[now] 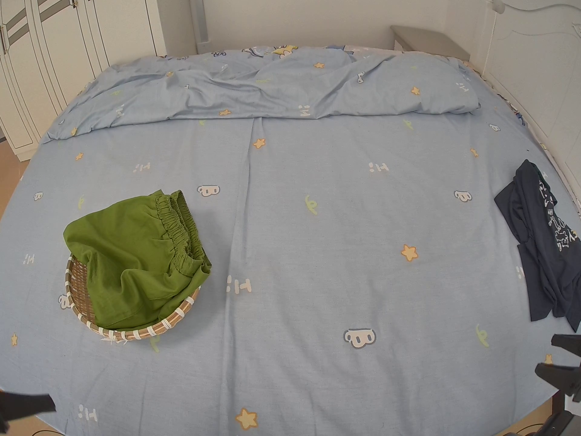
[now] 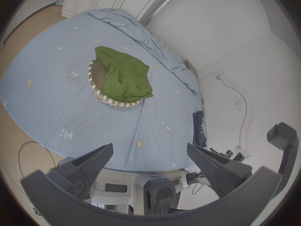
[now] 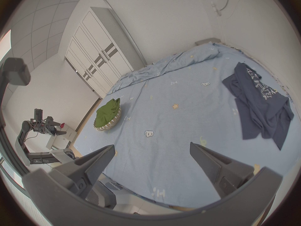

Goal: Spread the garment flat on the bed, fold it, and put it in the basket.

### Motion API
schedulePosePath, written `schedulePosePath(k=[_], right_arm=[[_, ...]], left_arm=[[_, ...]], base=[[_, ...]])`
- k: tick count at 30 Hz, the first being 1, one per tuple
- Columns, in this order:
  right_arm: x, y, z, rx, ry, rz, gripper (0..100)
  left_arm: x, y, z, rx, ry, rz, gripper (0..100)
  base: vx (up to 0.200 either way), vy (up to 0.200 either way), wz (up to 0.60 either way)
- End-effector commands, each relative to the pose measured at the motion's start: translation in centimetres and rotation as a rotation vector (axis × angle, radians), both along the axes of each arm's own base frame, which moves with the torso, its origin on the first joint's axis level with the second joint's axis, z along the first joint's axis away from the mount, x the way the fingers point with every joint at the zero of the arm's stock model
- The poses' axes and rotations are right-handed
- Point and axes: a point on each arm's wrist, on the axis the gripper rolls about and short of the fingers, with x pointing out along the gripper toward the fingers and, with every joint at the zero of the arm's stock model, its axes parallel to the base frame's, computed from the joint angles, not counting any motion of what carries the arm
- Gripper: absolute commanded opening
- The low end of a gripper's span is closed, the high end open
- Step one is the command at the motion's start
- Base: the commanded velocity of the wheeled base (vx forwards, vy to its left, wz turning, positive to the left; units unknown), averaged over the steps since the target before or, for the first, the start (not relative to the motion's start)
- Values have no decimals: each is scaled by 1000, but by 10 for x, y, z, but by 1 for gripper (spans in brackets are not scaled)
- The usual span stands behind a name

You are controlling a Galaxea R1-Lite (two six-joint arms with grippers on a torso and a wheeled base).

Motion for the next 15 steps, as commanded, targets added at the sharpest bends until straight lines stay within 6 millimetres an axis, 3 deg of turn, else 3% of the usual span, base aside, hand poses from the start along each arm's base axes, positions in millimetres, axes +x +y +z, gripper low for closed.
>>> schedulePosePath(k=[1, 2, 7, 8, 10, 15], right_arm=[[-42, -11, -25, 18, -91, -55, 100], [-43, -11, -26, 18, -91, -57, 100], [-54, -13, -70, 8, -101, -77, 100], [-54, -13, -72, 6, -104, -77, 100], [-55, -13, -78, -6, -141, -86, 100], [-50, -16, -79, -61, -177, -244, 100]], left_arm=[[-40, -3, -45, -14, -42, 80, 100], [-40, -3, -46, -13, -42, 83, 100], [-41, -3, -94, 4, -105, 80, 100], [-41, -3, -95, 6, -110, 79, 100], [-36, -2, -121, 62, -225, 68, 100], [-26, 1, -128, 198, -383, 149, 100]], base=[[0, 0, 0], [0, 0, 0], [0, 0, 0], [0, 0, 0], [0, 0, 0], [0, 0, 0]])
